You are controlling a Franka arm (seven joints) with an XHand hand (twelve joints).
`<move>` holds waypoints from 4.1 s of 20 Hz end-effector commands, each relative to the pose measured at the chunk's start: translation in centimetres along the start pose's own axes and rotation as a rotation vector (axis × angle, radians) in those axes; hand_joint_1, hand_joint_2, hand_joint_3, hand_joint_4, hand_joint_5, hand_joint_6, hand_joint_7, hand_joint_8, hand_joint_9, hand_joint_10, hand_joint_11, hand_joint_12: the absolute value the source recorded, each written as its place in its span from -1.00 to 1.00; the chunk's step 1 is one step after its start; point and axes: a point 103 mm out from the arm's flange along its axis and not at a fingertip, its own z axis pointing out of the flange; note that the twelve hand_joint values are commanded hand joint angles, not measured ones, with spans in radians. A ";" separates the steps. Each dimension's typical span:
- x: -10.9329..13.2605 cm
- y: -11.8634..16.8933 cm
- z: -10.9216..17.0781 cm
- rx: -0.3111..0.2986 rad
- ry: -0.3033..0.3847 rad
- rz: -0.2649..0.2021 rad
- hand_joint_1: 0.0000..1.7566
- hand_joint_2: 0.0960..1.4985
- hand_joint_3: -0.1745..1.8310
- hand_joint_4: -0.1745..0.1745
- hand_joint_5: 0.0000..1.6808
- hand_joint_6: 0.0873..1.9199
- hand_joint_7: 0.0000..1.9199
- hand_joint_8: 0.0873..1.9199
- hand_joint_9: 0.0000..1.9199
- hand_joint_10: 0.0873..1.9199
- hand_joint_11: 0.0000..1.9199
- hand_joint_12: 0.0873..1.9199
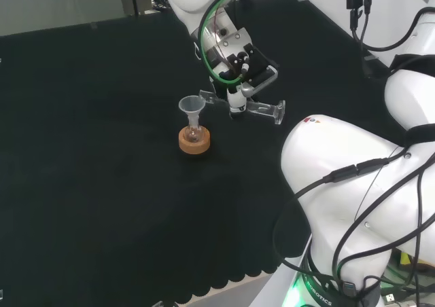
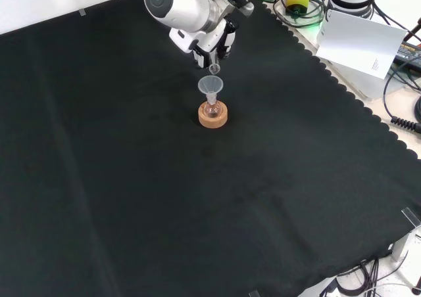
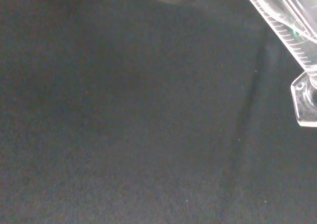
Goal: Pour the water from the graduated cylinder into the round-bottom flask.
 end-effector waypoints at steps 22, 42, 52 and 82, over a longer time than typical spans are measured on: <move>0.6 -0.7 -1.7 0.111 -0.125 0.138 0.42 0.41 -0.84 0.17 0.25 -0.04 0.17 -0.27 0.44 -0.94 0.22 -0.29; 0.8 -1.0 -2.7 0.155 -0.189 0.219 0.41 0.41 -0.84 0.18 0.24 -0.03 0.17 -0.26 0.44 -0.94 0.22 -0.29; 0.8 -1.2 -3.1 0.167 -0.211 0.240 0.41 0.41 -0.84 0.18 0.24 -0.03 0.16 -0.26 0.44 -0.95 0.22 -0.29; 1.6 -0.8 -3.5 0.148 -0.239 0.220 0.41 0.41 -0.84 0.19 0.23 -0.03 0.16 -0.25 0.44 -0.95 0.22 -0.29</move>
